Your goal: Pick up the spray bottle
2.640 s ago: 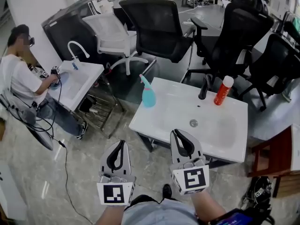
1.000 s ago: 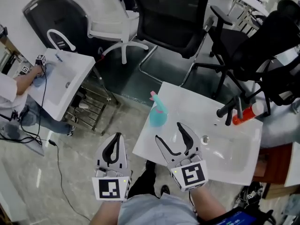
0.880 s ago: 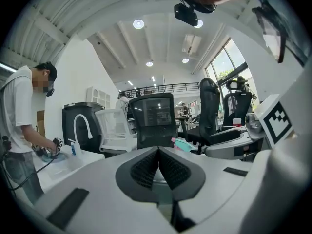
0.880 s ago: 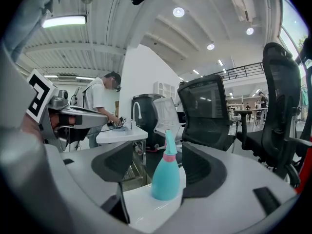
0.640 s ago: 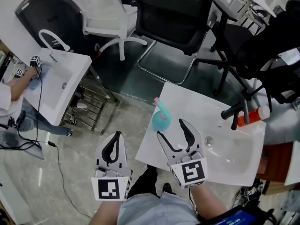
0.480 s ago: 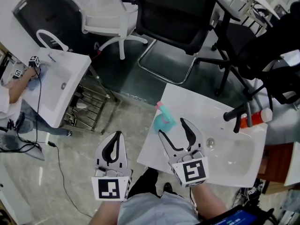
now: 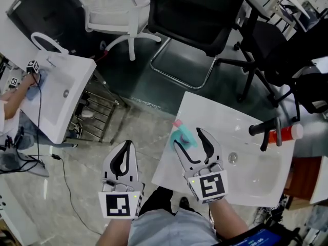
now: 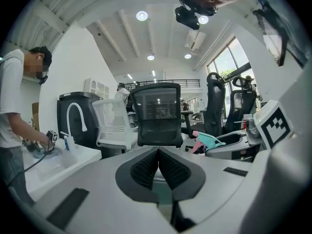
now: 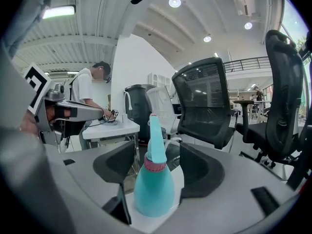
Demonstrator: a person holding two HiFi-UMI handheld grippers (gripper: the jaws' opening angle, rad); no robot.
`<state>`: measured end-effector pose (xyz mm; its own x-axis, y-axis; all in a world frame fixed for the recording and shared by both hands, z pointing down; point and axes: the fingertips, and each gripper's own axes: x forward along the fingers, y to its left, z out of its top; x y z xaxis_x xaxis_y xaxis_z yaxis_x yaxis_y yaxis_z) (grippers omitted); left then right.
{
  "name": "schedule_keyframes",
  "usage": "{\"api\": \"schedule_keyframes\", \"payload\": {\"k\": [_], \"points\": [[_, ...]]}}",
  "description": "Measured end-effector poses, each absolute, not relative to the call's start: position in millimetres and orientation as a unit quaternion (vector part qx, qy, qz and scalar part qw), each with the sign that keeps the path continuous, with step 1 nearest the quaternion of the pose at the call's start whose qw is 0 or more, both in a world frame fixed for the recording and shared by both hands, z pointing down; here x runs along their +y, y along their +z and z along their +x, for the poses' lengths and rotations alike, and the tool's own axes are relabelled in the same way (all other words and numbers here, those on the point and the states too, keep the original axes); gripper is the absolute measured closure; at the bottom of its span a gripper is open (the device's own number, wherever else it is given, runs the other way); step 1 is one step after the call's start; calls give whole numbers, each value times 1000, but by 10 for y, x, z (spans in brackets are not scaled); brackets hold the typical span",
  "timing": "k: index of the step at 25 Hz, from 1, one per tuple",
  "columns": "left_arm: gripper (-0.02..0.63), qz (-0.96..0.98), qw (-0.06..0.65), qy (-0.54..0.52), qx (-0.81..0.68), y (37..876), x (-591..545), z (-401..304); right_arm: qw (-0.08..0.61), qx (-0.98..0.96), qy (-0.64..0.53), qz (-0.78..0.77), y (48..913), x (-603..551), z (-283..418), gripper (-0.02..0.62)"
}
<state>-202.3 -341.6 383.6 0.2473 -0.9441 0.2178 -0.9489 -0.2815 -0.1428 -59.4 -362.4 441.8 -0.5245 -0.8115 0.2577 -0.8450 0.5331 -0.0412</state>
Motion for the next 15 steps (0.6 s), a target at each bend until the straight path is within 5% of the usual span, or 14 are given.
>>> {"api": "schedule_keyframes", "payload": {"k": [15], "points": [[590, 788, 25, 137, -600, 3986, -3599, -2087, 99, -867, 73, 483, 4504, -3848, -656, 324]]}}
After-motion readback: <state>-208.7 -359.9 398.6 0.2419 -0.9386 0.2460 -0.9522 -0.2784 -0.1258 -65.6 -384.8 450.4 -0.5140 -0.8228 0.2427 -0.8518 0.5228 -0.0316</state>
